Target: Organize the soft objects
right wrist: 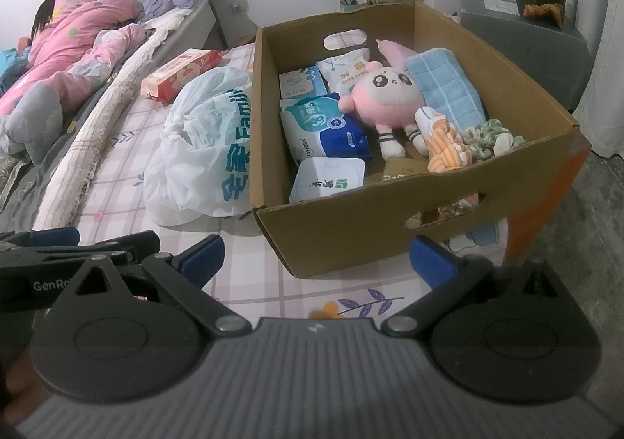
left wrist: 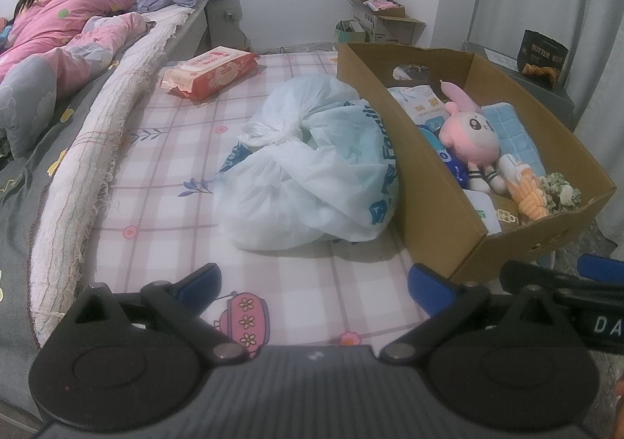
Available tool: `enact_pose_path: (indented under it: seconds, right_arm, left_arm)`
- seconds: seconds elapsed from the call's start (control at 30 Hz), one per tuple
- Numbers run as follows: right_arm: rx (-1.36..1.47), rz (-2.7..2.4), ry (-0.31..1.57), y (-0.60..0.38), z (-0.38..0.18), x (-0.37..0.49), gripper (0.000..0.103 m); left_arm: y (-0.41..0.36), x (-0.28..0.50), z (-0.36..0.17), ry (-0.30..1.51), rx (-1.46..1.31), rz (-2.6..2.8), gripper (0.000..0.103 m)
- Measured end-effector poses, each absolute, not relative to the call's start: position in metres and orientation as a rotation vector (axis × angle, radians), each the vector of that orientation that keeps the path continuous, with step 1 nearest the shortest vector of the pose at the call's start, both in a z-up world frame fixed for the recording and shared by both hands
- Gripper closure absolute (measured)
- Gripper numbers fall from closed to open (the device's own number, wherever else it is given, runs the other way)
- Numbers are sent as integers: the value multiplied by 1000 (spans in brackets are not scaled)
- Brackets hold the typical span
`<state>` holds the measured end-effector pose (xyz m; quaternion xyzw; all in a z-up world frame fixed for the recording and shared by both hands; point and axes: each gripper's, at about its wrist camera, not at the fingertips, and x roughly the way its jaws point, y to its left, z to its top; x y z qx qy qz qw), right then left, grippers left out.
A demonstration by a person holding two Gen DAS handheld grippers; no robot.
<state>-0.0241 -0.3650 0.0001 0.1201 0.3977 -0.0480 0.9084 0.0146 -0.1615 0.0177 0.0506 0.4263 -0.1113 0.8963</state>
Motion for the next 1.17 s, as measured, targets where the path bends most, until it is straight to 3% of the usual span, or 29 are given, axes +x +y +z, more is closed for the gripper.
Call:
enact_pose_path:
  seconds: [1.17]
  right_arm:
    - [253, -96, 820, -364, 2, -25, 1]
  left_arm:
    - [-161, 14, 17, 888, 105, -230, 1]
